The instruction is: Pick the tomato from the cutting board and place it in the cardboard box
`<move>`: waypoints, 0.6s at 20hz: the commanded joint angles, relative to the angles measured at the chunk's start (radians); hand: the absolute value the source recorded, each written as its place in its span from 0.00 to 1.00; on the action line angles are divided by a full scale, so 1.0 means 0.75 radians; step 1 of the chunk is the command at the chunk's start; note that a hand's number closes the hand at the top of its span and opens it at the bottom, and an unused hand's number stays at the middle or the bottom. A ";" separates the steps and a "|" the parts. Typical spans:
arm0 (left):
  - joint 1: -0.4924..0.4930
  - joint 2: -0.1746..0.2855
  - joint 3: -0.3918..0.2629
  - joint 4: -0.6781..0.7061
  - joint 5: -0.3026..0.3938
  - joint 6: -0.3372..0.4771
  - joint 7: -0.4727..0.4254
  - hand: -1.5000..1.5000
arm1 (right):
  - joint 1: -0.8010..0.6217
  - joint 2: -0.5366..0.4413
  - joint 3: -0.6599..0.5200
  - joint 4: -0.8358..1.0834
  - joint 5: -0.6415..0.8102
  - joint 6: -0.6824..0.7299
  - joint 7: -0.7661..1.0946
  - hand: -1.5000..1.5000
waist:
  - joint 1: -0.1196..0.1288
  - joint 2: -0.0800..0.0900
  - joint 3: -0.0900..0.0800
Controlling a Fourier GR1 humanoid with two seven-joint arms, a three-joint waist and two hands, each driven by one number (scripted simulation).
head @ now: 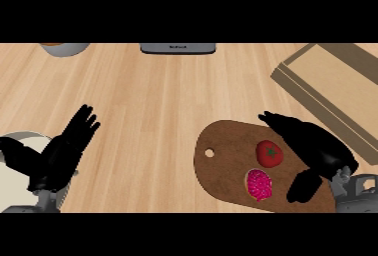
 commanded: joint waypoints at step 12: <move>-0.041 0.127 0.183 -0.022 0.002 -0.028 0.007 0.50 | -0.025 0.135 0.041 0.141 0.172 0.025 0.025 0.00 | 0.014 -0.007 0.013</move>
